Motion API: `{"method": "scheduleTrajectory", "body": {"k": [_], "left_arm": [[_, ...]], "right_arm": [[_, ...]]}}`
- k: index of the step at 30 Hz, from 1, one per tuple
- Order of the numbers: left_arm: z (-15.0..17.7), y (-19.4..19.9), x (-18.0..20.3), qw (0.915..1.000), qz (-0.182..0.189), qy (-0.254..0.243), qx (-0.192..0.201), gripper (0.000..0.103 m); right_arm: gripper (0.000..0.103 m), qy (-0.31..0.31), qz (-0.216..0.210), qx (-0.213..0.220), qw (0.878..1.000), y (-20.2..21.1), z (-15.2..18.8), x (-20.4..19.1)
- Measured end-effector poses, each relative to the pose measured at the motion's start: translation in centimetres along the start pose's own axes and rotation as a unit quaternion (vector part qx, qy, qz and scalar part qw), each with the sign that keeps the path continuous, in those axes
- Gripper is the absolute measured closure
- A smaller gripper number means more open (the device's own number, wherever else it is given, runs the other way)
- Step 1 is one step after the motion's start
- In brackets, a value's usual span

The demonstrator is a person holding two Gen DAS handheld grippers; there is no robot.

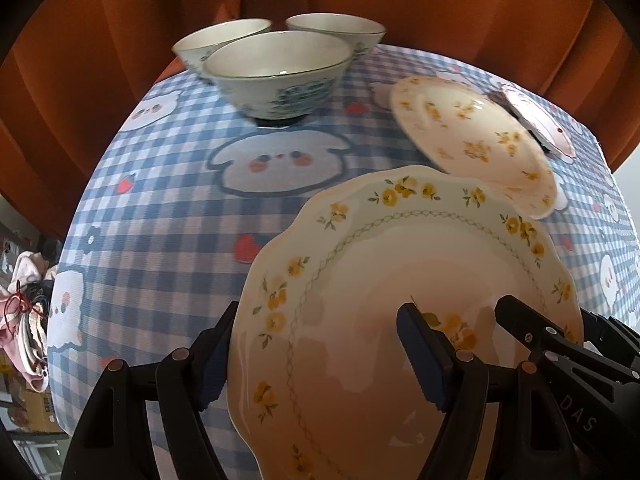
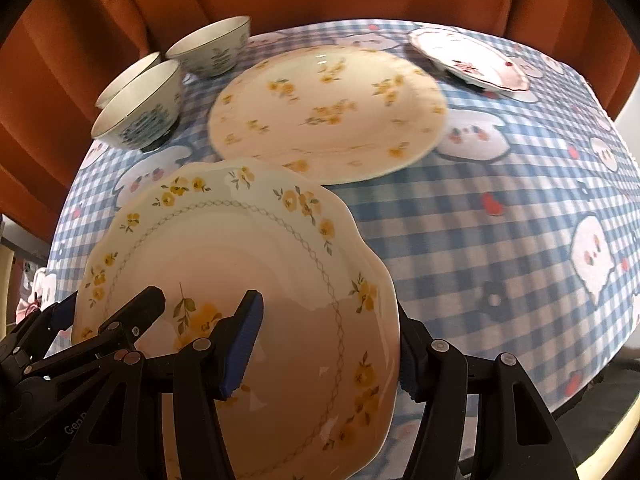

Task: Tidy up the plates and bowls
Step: 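Carry the held deep plate with the right tool toward the flat yellow-floral plate, then lower the held deep plate onto the flat yellow-floral plate with the right tool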

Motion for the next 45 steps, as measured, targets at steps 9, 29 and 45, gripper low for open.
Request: {"method": "scheduleTrajectory", "body": {"k": [9, 29, 45], "left_arm": [[-0.4, -1.7, -2.8, 0.9999, -0.006, 0.004, -0.012, 0.026], [-1.3, 0.1, -3.8, 0.9997, -0.022, -0.007, 0.009, 0.015], [-6.2, 3.7, 0.5, 0.9992, 0.020, -0.004, 0.035, 0.009]], "right_arm": [[0.039, 0.002, -0.002, -0.024, 1.000, -3.0, -0.4, -2.6], [0.038, 0.039, 0.017, -0.036, 0.998, -2.9, -1.2, -4.0], [0.027, 0.028, 0.042, 0.028, 0.998, 3.6, -6.0, -0.8]]}}
Point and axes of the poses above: each gripper's, at about its wrist camera, not at the fingertips, and y roughly against the way its jaws point, x to its right, z to its underside, the point moved 5 cm from there along -y, roughly the way its jaws point, and after that the axes turned 13 degrees about -z, right-handed, at the moved point
